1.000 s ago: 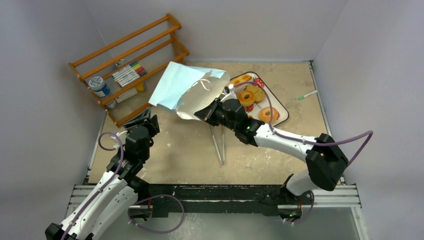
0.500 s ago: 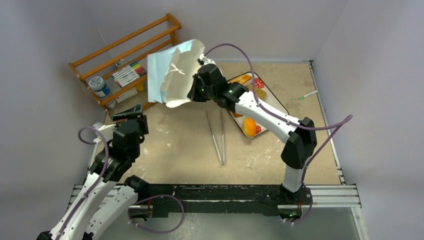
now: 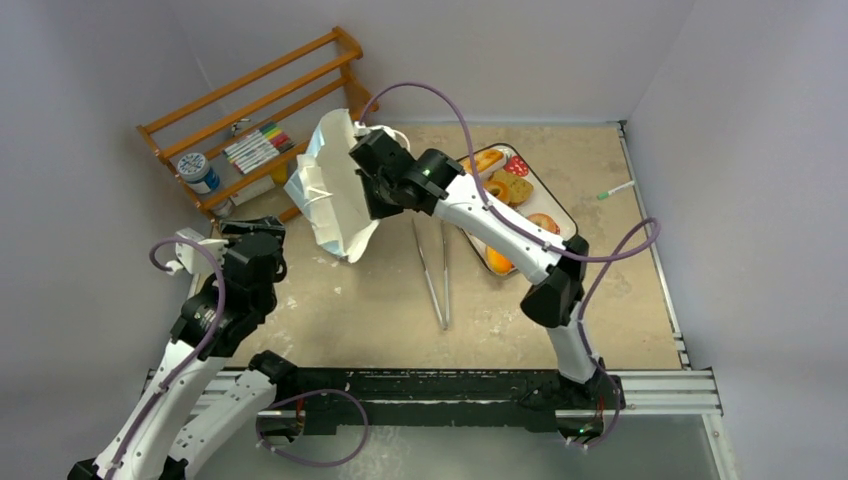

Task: Take the fake bread out of the paper bag
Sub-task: Adjust the paper bag at the center of the board.

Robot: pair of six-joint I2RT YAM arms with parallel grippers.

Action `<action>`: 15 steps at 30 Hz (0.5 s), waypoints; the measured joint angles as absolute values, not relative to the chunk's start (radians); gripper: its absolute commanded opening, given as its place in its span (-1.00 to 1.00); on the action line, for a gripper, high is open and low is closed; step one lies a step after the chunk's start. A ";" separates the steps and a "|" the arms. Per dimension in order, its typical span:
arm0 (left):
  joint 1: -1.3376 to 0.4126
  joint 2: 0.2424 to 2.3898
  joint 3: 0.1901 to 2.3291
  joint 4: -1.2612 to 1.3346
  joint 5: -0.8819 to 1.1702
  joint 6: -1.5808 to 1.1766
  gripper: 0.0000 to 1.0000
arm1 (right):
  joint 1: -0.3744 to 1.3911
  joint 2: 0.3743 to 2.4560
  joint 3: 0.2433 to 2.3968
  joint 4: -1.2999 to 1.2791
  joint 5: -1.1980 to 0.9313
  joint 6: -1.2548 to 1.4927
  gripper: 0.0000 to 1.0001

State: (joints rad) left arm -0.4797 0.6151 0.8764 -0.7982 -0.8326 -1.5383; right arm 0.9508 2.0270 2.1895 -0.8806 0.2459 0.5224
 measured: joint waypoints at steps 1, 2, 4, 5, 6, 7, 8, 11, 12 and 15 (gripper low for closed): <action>-0.480 0.625 0.888 -0.803 -0.838 -1.520 0.25 | 0.959 2.051 2.247 -0.918 0.252 0.519 -1.00; -0.480 0.634 0.900 -0.806 -0.843 -1.501 0.26 | 0.967 2.083 2.322 -0.962 0.258 0.514 -1.00; -0.480 0.650 0.925 -0.811 -0.853 -1.472 0.26 | 0.977 2.125 2.432 -1.013 0.266 0.504 -1.00; -0.480 0.654 0.932 -0.812 -0.857 -1.460 0.26 | 0.982 2.129 2.452 -1.029 0.263 0.503 -1.00; -0.480 0.655 0.935 -0.812 -0.861 -1.450 0.27 | 0.985 2.125 2.456 -1.045 0.263 0.503 -1.00; -0.480 0.655 0.936 -0.813 -0.864 -1.443 0.26 | 0.988 2.118 2.453 -1.067 0.260 0.505 -1.00; -0.480 0.655 0.936 -0.817 -0.866 -1.431 0.26 | 0.988 2.112 2.447 -1.079 0.259 0.505 -0.99; -0.480 0.655 0.936 -0.822 -0.868 -1.399 0.26 | 0.987 2.091 2.403 -1.116 0.258 0.512 -0.93; -0.480 0.656 0.935 -0.823 -0.869 -1.391 0.27 | 0.987 2.090 2.395 -1.125 0.258 0.513 -0.90; -0.480 0.667 0.936 -0.824 -0.869 -1.363 0.27 | 0.986 2.092 2.372 -1.140 0.251 0.516 -0.76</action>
State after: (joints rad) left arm -0.4797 0.6674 0.9356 -0.8242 -0.8688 -1.3632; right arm 0.9859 2.0918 2.3722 -1.1404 0.2512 0.5159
